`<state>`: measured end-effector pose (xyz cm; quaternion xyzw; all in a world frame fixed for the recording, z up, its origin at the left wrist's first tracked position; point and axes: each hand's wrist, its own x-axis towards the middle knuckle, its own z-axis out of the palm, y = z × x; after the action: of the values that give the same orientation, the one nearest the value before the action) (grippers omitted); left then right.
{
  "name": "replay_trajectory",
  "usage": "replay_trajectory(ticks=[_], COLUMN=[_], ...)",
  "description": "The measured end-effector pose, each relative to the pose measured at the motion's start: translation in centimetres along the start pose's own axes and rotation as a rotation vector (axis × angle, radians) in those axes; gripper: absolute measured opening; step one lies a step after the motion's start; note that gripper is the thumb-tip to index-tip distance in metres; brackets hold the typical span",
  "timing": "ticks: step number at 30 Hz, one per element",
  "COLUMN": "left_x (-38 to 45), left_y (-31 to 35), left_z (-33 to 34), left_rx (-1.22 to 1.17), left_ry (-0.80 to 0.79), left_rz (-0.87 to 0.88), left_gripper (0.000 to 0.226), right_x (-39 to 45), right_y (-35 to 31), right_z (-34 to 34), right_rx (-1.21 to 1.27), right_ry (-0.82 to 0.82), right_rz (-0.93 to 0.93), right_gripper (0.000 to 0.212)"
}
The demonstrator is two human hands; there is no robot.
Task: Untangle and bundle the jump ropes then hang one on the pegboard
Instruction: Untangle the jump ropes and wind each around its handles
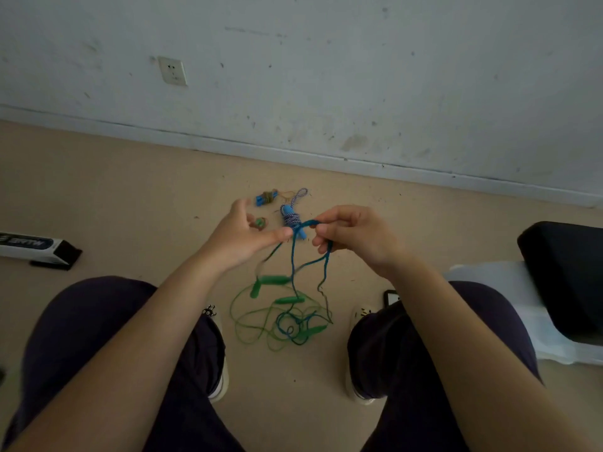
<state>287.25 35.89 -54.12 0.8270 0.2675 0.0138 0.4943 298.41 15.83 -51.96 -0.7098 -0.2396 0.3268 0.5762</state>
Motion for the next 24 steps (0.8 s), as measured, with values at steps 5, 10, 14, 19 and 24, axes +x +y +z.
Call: replay_trajectory(ticks=[5,10,14,19,24], left_x=[-0.6,-1.4,-1.4,-1.3,-0.7], left_y=[0.8,1.5,1.8,2.1,1.7], left_z=[0.3,0.9,0.4,0.3,-0.9], left_rx=[-0.114,-0.219,-0.296,-0.331,-0.441], left_ry=[-0.267,-0.272,-0.258,-0.143,-0.116], left_rz=[0.255,0.263,0.272,0.232,0.166], left_gripper=[0.058,0.018,0.023,0.025,0.022], right_x=[-0.3,-0.4,-0.3,0.0,0.4], right_y=[-0.4,-0.6,-0.5,-0.7,-0.7], right_z=[1.0,0.9,0.8,0.8,-1.2], right_rx=[0.009,0.011,0.031,0.120,0.247], right_ry=[-0.090,0.010,0.094,0.188,0.245], right_rz=[-0.050,-0.084,-0.126,-0.150,-0.120], right_gripper=[0.010,0.018,0.018,0.009,0.015])
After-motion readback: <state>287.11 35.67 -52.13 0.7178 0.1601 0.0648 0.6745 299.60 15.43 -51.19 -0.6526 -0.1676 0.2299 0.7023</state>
